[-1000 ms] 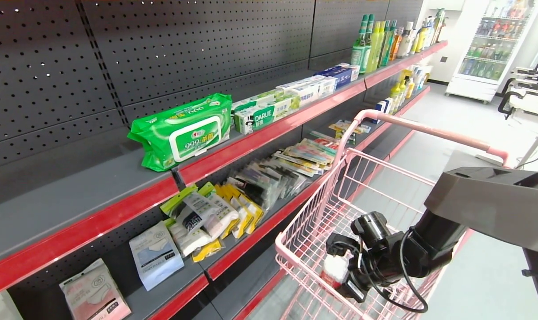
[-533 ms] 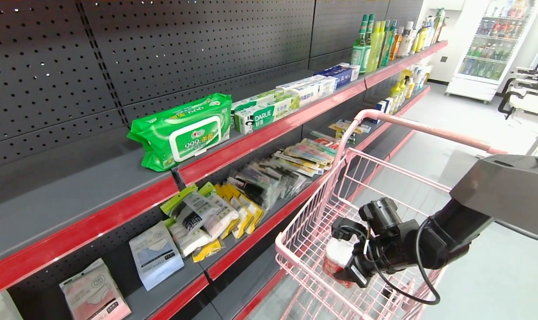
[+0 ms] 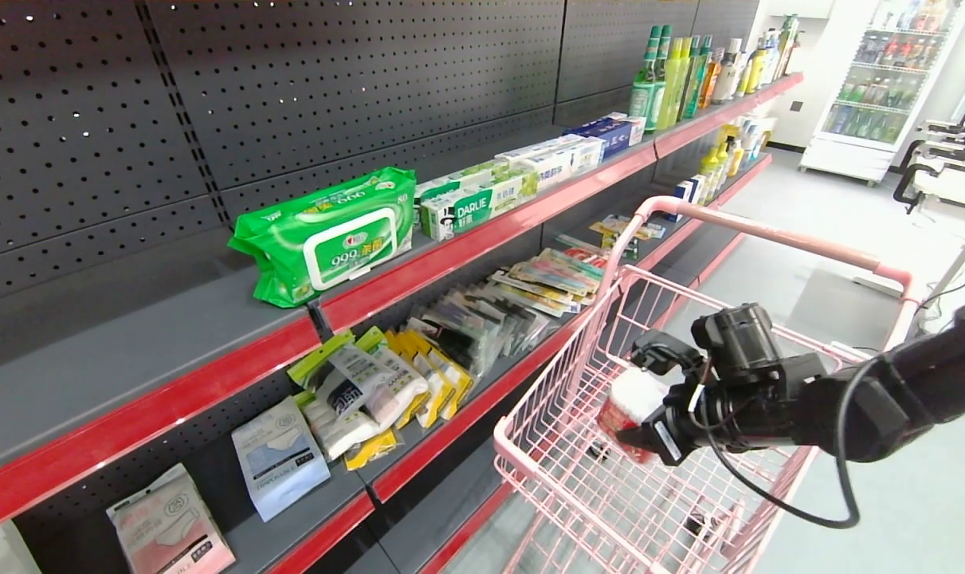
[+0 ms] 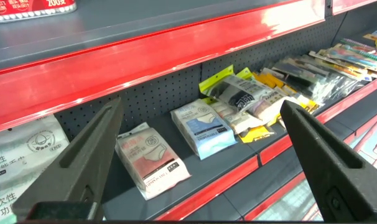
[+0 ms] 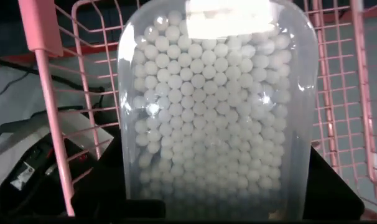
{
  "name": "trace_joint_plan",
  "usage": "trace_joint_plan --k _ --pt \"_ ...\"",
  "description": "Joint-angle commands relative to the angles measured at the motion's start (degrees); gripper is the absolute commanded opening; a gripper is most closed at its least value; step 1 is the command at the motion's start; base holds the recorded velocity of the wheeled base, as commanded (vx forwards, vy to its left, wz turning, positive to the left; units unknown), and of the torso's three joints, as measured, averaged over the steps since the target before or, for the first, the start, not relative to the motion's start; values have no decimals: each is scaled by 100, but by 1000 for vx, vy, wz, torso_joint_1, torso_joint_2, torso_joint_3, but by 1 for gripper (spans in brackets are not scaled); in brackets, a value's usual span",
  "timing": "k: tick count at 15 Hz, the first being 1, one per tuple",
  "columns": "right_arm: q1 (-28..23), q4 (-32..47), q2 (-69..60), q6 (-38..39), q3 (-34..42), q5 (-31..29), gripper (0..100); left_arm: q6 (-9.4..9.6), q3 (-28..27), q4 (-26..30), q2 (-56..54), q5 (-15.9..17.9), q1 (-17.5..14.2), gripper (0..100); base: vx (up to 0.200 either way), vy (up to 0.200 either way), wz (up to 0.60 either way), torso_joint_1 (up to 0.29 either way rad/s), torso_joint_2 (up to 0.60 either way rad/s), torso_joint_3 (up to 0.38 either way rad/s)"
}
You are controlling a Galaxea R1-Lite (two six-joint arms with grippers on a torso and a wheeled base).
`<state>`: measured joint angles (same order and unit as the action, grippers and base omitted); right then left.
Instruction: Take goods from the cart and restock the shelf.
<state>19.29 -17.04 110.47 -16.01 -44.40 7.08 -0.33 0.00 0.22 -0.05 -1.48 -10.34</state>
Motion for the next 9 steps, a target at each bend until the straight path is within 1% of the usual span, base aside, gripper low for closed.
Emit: trace_joint_plan --k 1,3,4,7,9 --pt "-241 650 -1520 80 10 -234 0 15 0 -4 5 -2 -3 100 0 0 0 0 0 0" --pt "-628 817 -2364 168 28 -594 0 33 0 -4 5 -2 -3 100 0 0 0 0 0 0" --pt "-847 878 -2768 168 63 -603 0 33 0 4 5 7 -3 100 0 0 0 0 0 0" --pt "-1410 1942 -3989 186 80 -576 0 42 -9 4 5 16 -3 100 0 0 0 0 0 0" --pt "-1797 2372 -4614 186 98 -559 0 77 -9 4 5 33 -3 100 0 0 0 0 0 0"
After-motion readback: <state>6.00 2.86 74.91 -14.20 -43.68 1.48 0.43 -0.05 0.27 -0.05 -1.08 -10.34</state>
